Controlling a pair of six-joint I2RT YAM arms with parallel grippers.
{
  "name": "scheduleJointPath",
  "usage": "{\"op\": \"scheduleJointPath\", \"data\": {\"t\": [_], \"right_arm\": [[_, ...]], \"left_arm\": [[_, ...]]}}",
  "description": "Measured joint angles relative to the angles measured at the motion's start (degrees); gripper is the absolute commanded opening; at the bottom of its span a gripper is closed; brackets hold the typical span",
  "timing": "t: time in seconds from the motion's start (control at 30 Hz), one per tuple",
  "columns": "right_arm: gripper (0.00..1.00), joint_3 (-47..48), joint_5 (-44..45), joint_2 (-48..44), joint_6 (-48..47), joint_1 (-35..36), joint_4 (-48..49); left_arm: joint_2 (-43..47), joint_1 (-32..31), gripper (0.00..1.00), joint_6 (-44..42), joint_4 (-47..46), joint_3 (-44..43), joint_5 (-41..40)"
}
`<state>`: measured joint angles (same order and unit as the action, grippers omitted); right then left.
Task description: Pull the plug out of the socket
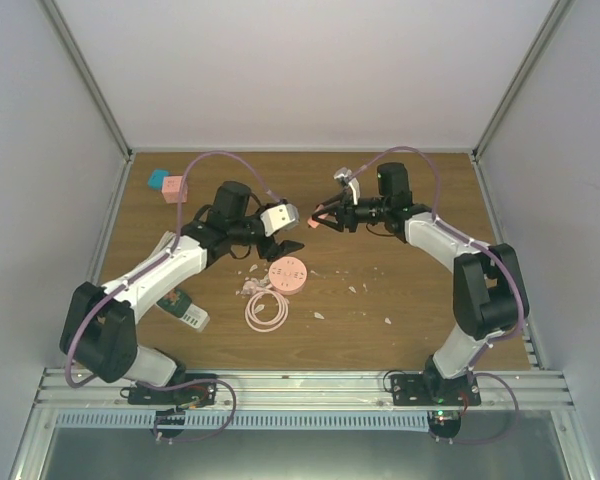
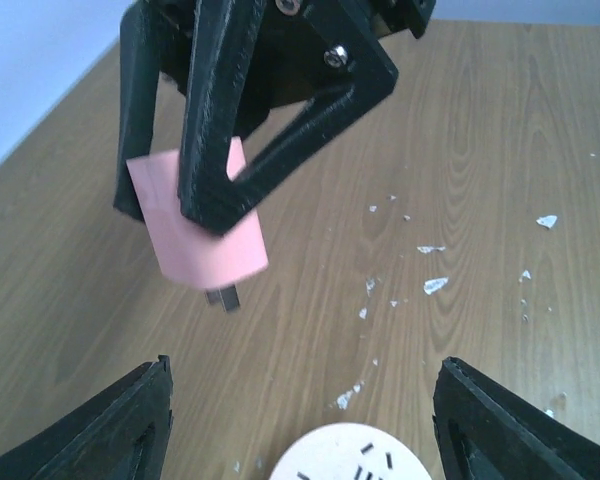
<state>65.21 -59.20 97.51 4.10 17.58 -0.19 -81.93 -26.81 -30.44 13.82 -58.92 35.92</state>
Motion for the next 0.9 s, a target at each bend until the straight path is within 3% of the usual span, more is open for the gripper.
{"op": "scheduleJointPath", "data": {"t": [0.27, 0.63, 0.77, 0.9], "right_arm": [[0.29, -2.2, -2.0, 0.0, 8.5, -0.3, 6.4], [0.3, -4.5, -4.4, 0.0, 15.5, -0.8, 12.7], [0.32, -4.5, -4.8, 0.0, 17.3, -0.8, 14.6], [0.33, -5.1, -4.8, 0.0, 18.9, -0.8, 16.6]], "left_arm": [[-4.7, -5.4, 0.59, 0.0, -5.0, -2.7, -6.5], [-7.2, -7.2, 0.45, 1.4, -11.6, -3.1, -14.9], [-7.5, -7.4, 0.45, 1.6, -12.5, -3.3, -16.3], [-8.1, -8.0, 0.51, 2.0, -13.1, -4.1, -17.6]]}}
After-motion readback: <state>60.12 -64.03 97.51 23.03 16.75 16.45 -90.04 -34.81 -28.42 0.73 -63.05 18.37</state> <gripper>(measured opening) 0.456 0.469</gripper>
